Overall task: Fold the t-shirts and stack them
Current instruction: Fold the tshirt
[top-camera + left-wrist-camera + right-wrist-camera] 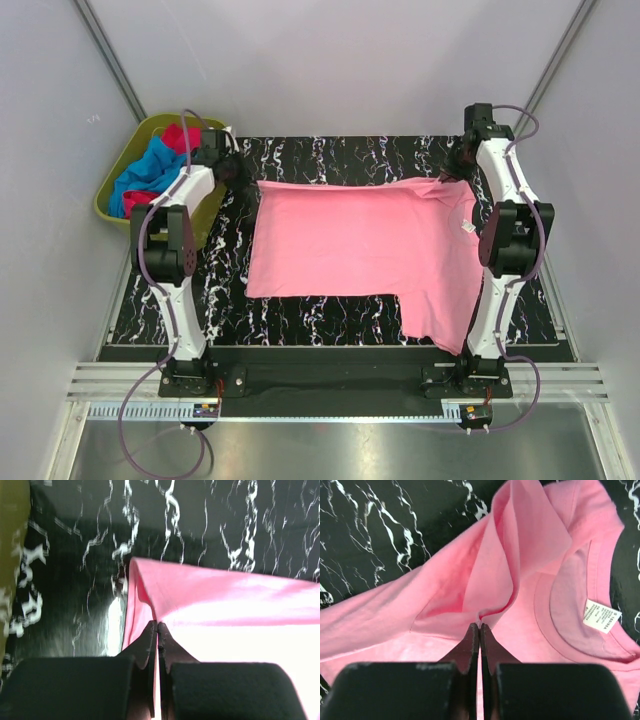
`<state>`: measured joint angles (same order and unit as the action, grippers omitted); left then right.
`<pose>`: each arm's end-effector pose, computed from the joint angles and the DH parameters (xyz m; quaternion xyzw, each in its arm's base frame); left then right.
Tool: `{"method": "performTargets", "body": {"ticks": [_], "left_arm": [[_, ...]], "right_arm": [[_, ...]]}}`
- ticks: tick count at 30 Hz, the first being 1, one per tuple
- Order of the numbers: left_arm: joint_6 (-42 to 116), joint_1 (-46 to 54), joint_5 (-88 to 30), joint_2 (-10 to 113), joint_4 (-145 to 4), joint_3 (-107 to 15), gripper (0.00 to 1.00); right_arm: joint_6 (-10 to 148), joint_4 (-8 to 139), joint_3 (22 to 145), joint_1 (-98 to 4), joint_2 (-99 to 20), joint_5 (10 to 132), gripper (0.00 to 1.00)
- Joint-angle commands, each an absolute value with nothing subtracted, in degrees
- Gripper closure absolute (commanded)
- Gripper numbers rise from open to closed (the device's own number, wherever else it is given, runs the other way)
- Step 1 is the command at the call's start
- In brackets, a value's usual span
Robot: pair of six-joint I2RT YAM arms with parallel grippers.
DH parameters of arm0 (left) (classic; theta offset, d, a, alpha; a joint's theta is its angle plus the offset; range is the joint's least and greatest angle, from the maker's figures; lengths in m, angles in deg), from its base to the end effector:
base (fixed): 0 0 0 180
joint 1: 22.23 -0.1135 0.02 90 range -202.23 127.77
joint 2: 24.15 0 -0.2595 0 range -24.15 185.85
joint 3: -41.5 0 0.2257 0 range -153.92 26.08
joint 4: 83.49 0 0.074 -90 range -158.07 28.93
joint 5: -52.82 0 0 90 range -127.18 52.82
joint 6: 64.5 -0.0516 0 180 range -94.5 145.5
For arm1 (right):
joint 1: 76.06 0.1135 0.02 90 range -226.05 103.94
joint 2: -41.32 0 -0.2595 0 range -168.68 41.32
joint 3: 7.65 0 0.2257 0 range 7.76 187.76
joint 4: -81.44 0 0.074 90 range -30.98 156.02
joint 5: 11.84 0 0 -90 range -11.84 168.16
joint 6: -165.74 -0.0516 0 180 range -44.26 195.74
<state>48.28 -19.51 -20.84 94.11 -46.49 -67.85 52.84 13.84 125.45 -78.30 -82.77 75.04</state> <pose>0.4506 -0.0359 0.2184 -0.1073 0.9127 -0.2105 0.3333 0.4535 -0.0149 0.2566 0.2022 0.9408 0.0743 0.2615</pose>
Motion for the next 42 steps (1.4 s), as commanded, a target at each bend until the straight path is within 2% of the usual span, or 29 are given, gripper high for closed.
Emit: {"method": "performTargets", "body": {"ticks": [1, 7, 27, 42], "left_arm": [[48.4, -19.9, -20.5, 89.9, -43.8, -65.2, 1.0], [48.8, -19.2, -19.6, 87.4, -43.0, -60.1, 1.0], [46.3, -18.1, -20.9, 85.9, -41.2, -50.0, 1.0], [45.1, -18.0, -22.9, 87.7, -40.0, -50.9, 0.99]], "right_arm": [[52.9, 12.7, 121.1, -77.8, -77.7, 74.6, 1.0], [53.4, 13.0, 114.8, -77.8, -75.0, 76.1, 1.0], [53.0, 13.3, 110.4, -77.8, -74.5, 76.2, 1.0], [53.8, 13.7, 106.8, -77.8, -74.6, 75.7, 1.0]]}}
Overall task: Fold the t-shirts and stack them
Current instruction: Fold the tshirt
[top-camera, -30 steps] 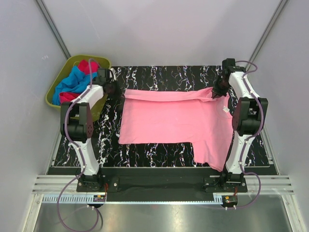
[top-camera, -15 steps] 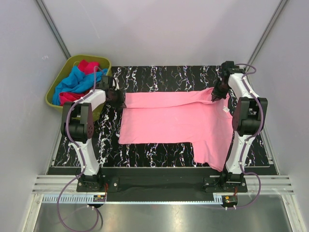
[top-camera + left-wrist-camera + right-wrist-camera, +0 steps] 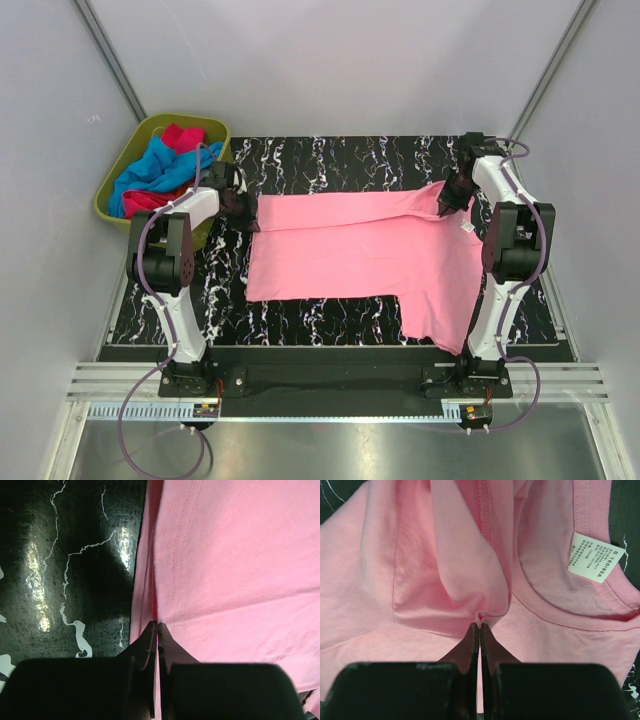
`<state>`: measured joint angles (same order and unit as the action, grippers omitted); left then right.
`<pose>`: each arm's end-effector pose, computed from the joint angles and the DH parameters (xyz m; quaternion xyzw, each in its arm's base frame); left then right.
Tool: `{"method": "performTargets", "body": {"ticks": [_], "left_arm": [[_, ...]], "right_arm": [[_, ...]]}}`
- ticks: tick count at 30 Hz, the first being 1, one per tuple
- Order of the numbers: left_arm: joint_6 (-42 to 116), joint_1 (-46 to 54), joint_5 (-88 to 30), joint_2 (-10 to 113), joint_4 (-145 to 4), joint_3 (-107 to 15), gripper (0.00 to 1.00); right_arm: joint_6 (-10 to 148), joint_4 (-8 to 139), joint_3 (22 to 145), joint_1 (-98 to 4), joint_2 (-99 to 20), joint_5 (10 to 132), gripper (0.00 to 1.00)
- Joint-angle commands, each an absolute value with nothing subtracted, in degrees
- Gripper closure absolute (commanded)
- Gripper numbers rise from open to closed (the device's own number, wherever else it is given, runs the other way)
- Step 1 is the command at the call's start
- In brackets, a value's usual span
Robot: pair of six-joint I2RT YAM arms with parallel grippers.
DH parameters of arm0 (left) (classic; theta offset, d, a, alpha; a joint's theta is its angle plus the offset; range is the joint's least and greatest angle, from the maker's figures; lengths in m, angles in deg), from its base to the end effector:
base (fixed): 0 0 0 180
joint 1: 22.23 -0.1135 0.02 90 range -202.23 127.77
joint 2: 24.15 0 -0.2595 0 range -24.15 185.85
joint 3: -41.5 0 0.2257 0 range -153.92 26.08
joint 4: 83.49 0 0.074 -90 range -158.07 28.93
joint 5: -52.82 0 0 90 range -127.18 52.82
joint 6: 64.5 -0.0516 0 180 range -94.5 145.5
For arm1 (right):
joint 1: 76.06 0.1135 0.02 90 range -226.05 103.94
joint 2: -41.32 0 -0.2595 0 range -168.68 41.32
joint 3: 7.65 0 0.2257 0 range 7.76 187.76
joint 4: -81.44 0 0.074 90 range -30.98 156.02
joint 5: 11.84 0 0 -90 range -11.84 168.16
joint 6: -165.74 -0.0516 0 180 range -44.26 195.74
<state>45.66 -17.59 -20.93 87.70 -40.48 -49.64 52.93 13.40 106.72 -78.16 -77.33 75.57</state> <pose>0.3800 -0.0453 0.1638 -0.0983 0.9596 -0.1827 0.1902 0.4074 -0.0126 0.2048 0.2097 0.9654 0.0496 0.1471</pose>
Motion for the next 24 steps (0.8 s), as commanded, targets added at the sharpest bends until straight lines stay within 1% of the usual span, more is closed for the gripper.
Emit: {"method": "performTargets", "body": {"ticks": [1, 2, 4, 5, 7, 8, 9, 10, 11, 12, 13, 15, 17, 18, 21, 24], "left_arm": [[45.0, -18.1, -23.0, 87.9, -39.9, -51.0, 0.97], [44.9, -18.1, -23.5, 88.0, -39.9, -51.1, 0.96], [44.5, -18.1, -23.6, 88.1, -39.6, -51.4, 0.93], [44.0, -18.0, -23.6, 87.7, -39.4, -51.3, 0.87], [43.2, -17.8, -23.2, 87.0, -39.3, -51.1, 0.77], [42.6, -17.7, -23.1, 86.2, -38.8, -51.4, 0.7], [42.0, -17.4, -22.7, 85.5, -38.5, -51.4, 0.67], [41.3, -17.2, -22.7, 84.8, -38.0, -51.8, 0.65], [41.1, -17.0, -22.9, 83.3, -37.2, -51.7, 0.6], [40.9, -16.8, -22.4, 82.3, -37.1, -51.5, 0.59], [40.6, -16.6, -21.7, 81.6, -36.8, -51.4, 0.58], [40.5, -16.1, -21.0, 78.8, -35.4, -51.4, 0.57], [40.4, -15.7, -20.5, 77.0, -35.1, -51.8, 0.57], [40.3, -15.4, -20.2, 76.1, -35.1, -52.1, 0.57], [39.7, -14.4, -18.4, 77.4, -35.3, -55.2, 0.57], [39.1, -13.4, -17.1, 81.0, -36.0, -59.1, 0.58]], "right_arm": [[53.8, 13.8, 106.7, -77.8, -74.9, 75.5, 1.0], [53.9, 13.8, 106.8, -77.8, -75.0, 74.7, 1.0], [53.7, 13.7, 106.0, -77.8, -75.3, 73.5, 0.96], [53.6, 13.6, 105.4, -77.8, -75.0, 71.1, 0.95], [52.9, 12.9, 103.0, -77.7, -74.0, 68.0, 0.89], [52.6, 12.9, 101.7, -77.7, -72.2, 64.9, 0.87], [52.4, 13.2, 98.8, -77.7, -70.9, 63.8, 0.85], [52.6, 13.4, 97.5, -77.8, -69.8, 63.2, 0.78], [53.3, 13.5, 96.4, -77.8, -67.5, 63.5, 0.73], [53.8, 14.2, 94.9, -78.1, -66.5, 64.6, 0.69], [53.8, 15.0, 94.7, -78.5, -65.7, 66.2, 0.61], [52.3, 17.6, 96.1, -79.7, -64.3, 67.1, 0.59], [50.4, 20.7, 96.7, -82.1, -63.5, 70.7, 0.5], [47.8, 24.4, 97.0, -83.2, -63.6, 71.0, 0.47], [46.2, 30.0, 99.6, -85.8, -66.3, 71.1, 0.43], [47.3, 30.7, 104.2, -87.1, -71.9, 69.2, 0.43]]}}
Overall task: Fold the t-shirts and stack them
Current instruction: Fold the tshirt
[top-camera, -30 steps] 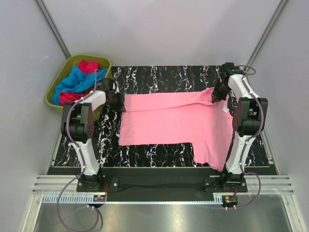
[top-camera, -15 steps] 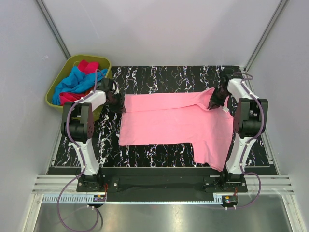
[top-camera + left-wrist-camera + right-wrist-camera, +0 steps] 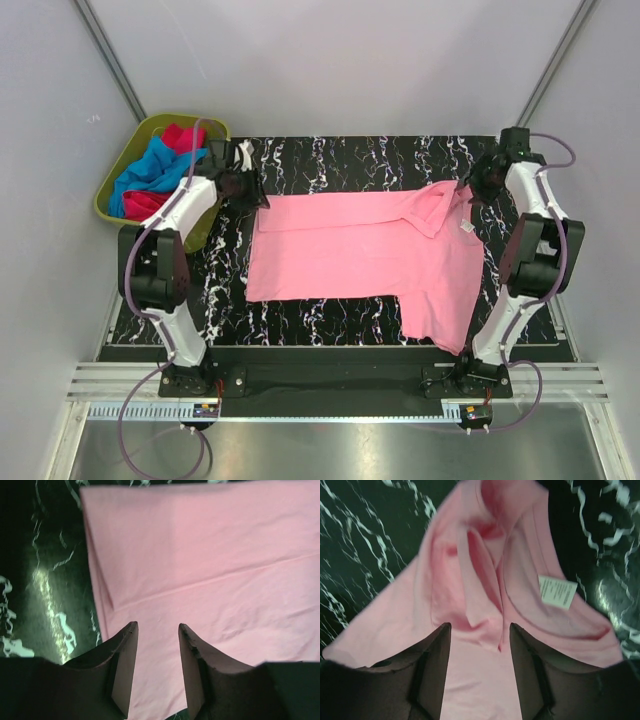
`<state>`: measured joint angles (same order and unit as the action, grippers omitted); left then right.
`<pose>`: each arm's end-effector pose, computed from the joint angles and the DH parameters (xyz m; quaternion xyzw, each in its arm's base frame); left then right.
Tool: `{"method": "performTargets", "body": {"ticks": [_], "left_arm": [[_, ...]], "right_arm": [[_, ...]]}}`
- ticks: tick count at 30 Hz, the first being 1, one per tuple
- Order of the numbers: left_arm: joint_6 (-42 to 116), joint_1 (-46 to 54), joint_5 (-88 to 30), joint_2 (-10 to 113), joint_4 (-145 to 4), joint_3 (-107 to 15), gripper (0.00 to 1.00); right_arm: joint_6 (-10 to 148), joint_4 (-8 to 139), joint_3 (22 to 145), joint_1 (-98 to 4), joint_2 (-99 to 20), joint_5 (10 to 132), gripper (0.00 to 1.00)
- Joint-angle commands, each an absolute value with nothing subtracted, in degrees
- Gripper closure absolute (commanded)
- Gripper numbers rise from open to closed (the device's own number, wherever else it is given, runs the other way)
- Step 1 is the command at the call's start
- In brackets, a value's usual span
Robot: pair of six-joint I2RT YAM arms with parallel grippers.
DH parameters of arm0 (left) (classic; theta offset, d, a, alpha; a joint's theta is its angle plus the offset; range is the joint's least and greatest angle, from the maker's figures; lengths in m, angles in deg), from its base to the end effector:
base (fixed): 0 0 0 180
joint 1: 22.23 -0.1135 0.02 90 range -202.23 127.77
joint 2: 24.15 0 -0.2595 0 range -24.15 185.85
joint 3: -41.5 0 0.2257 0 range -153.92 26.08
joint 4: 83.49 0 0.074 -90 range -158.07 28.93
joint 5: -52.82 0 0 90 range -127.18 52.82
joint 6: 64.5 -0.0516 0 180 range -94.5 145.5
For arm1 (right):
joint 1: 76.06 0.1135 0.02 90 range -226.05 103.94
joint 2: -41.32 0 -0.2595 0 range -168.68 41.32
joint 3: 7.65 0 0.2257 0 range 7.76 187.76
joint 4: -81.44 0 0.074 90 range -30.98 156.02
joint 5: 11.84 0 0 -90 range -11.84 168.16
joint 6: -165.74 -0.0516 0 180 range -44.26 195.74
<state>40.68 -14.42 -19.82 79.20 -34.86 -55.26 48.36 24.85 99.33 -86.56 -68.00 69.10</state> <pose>0.3689 -0.0661 0.2389 -0.0156 0.9443 -0.2000 0.2608 0.3907 -0.0641 0.2421 0.2917 0.9153 0.1145 0.2529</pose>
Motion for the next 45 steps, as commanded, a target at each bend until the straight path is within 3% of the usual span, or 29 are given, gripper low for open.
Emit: {"method": "performTargets", "body": {"ticks": [1, 11, 22, 36, 43, 45], "left_arm": [[39.1, -13.3, -16.8, 81.9, -36.3, -60.8, 0.58], [44.0, -11.9, -13.3, 91.4, -39.5, -65.5, 0.61], [43.6, -11.9, -13.9, 92.2, -39.7, -62.9, 0.62], [43.7, -11.8, -13.8, 93.4, -39.5, -63.9, 0.62], [43.7, -11.9, -13.6, 94.2, -39.6, -63.7, 0.62], [43.6, -11.9, -13.6, 94.2, -39.6, -63.7, 0.62]], "right_arm": [[47.8, 31.0, 105.0, -87.4, -72.9, 68.5, 0.43], [61.0, 35.3, 113.1, -87.8, -83.7, 60.4, 0.42], [61.1, 35.5, 117.3, -87.9, -87.7, 57.6, 0.55], [62.5, 35.1, 115.0, -88.0, -86.9, 60.3, 0.52], [62.7, 35.1, 114.3, -88.2, -86.9, 60.8, 0.6], [62.4, 35.0, 114.2, -88.2, -86.8, 60.7, 0.7]]}}
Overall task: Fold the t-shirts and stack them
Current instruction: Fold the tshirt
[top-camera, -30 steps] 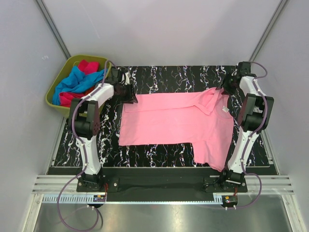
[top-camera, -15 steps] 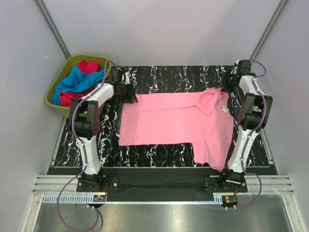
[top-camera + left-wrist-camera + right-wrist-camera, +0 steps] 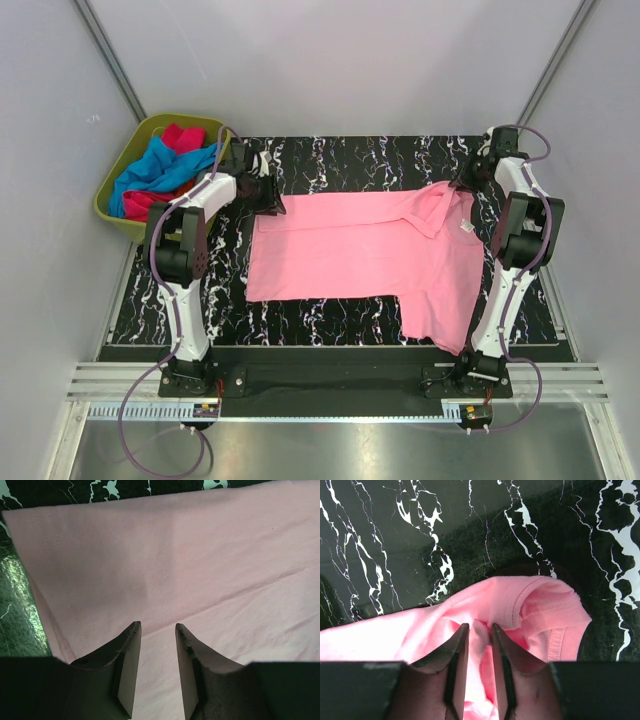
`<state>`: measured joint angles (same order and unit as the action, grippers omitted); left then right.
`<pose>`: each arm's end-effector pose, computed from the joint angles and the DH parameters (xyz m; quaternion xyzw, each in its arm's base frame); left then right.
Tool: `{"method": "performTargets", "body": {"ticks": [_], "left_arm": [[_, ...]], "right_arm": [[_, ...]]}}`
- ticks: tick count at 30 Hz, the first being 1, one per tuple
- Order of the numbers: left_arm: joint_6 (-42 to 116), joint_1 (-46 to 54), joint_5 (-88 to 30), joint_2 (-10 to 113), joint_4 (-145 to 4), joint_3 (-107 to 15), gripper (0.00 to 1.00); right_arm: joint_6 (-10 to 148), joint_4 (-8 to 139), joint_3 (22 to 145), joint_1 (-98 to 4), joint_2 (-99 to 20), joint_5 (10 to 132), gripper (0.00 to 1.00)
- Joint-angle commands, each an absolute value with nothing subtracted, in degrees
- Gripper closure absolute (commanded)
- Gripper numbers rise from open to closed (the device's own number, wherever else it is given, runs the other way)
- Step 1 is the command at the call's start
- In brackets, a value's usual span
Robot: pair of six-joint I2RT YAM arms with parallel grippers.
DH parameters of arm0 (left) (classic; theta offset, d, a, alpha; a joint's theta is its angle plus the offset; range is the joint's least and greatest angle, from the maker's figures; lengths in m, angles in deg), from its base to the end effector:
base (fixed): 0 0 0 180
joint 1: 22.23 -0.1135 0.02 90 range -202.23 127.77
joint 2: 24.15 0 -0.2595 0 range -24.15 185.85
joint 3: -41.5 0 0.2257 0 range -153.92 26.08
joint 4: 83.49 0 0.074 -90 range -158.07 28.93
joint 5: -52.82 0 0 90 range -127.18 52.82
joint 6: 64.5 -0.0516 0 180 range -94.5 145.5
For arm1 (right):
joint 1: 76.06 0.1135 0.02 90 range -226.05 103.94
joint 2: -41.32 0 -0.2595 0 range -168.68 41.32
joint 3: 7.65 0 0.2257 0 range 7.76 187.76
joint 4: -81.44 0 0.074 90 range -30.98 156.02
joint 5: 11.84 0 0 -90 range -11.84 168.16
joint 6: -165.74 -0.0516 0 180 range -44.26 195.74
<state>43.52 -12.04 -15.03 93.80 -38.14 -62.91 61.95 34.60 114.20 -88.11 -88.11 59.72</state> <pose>0.4139 -0.0942 0.1856 -0.0132 0.9467 -0.2436 0.2101 0.4729 -0.0843 0.1842 0.1624 0.9270 0.1571 0.2992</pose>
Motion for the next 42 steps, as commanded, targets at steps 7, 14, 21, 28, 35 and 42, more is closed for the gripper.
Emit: {"method": "performTargets", "body": {"ticks": [7, 14, 21, 28, 35, 42], "left_arm": [[43.3, -11.8, -15.8, 95.1, -39.5, -62.7, 0.66], [43.9, -11.9, -17.7, 96.1, -39.5, -61.5, 0.71], [43.7, -11.9, -17.8, 97.1, -39.3, -62.8, 0.71], [43.2, -11.9, -17.8, 98.0, -38.3, -63.9, 0.71], [42.6, -12.1, -18.1, 98.8, -37.6, -64.9, 0.7], [42.5, -12.1, -17.6, 99.8, -37.0, -66.2, 0.7]], "right_arm": [[59.0, 33.9, 113.1, -88.4, -84.0, 68.0, 1.0], [50.4, 23.7, 106.3, -88.4, -71.9, 82.5, 1.0], [43.0, 20.0, 97.9, -88.5, -64.8, 84.2, 1.0], [38.3, 16.4, 92.8, -88.4, -59.0, 85.1, 1.0], [29.2, 15.4, 84.1, -88.5, -53.7, 83.5, 1.0], [28.0, 16.5, 81.2, -88.8, -54.0, 84.9, 1.0]]}}
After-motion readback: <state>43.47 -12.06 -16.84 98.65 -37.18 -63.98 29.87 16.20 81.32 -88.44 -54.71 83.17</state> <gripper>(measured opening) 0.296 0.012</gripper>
